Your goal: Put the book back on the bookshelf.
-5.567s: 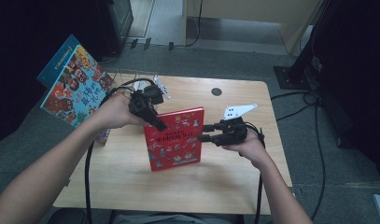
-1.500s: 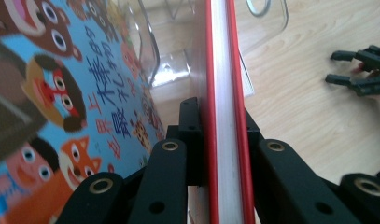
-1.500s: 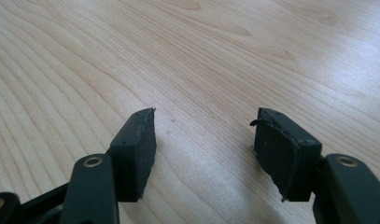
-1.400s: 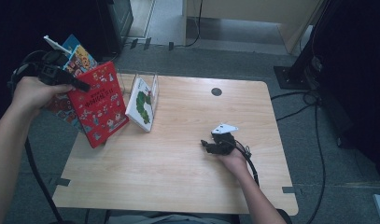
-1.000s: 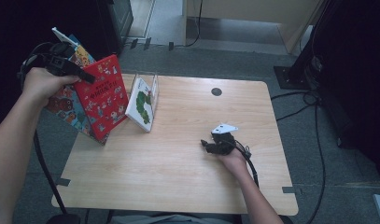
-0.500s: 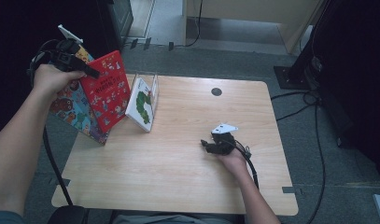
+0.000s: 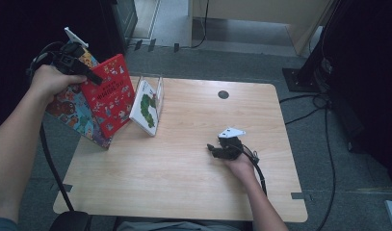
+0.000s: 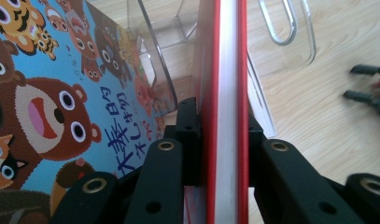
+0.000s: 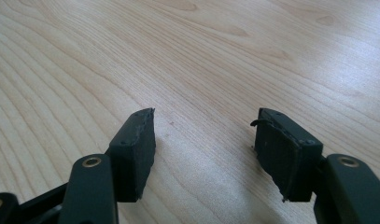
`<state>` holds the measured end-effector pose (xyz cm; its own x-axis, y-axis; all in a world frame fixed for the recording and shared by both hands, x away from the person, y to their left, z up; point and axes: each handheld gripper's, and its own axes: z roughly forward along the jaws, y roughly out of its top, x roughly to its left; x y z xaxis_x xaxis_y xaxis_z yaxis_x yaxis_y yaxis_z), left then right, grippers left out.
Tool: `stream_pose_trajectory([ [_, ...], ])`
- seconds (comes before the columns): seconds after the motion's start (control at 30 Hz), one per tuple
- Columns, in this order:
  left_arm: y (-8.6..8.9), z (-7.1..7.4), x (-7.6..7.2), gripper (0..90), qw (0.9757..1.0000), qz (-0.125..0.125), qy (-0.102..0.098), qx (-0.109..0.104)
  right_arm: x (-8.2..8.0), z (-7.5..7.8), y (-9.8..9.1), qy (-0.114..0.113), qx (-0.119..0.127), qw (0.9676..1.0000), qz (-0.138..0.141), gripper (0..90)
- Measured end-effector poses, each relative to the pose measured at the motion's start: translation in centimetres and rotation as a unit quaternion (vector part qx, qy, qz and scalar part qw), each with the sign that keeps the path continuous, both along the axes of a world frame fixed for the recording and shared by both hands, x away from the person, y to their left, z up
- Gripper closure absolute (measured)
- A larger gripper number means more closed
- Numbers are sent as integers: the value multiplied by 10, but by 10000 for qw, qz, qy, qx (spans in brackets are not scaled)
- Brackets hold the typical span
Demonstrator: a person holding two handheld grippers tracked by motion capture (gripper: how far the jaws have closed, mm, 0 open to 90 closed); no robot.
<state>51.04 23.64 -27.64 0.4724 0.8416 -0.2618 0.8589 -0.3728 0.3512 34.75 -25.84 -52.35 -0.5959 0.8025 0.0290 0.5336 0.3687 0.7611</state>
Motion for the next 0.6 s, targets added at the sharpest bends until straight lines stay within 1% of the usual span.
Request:
stream_pose_trajectory([
  [0.07, 0, -1, 1, 779, 10000, -35, 13, -48, 0, 0, 0, -5, -1, 10000, -12, 383],
  [0.13, -1, -3, 2, 765, 9998, -44, 162, -46, 0, 0, 0, -2, 2, 10000, -22, 383],
  [0.2, -5, -8, 3, 766, 9995, -136, 282, 83, 0, 0, 0, -2, 2, 10000, -22, 383],
  [0.23, -8, -12, 3, 777, 9988, -193, 393, 237, 0, 0, 0, -4, 0, 10000, -22, 383],
  [0.27, -8, -12, 3, 783, 9988, -193, 393, 237, 0, 0, 0, -4, 0, 10000, -22, 383],
  [0.33, -6, -12, 4, 795, 9991, -99, 357, 181, 0, 0, 0, -5, -2, 10000, -21, 383],
  [0.4, -4, -12, 5, 800, 9989, -29, 438, 171, 0, 0, 0, -6, -2, 10000, -21, 383],
  [0.47, -2, -10, 7, 802, 9988, 134, 473, 66, 0, 0, 0, -4, -1, 10000, -22, 384],
  [0.5, 0, -8, 8, 803, 9987, 241, 452, -27, 0, 0, 0, -3, 0, 10000, -22, 383],
  [0.53, 1, -6, 10, 803, 9986, 298, 435, -83, 0, 0, 0, -7, -1, 10000, -20, 383],
  [0.6, 2, -2, 12, 803, 9983, 412, 374, -151, 0, 0, 0, -7, -2, 10000, -19, 384],
])
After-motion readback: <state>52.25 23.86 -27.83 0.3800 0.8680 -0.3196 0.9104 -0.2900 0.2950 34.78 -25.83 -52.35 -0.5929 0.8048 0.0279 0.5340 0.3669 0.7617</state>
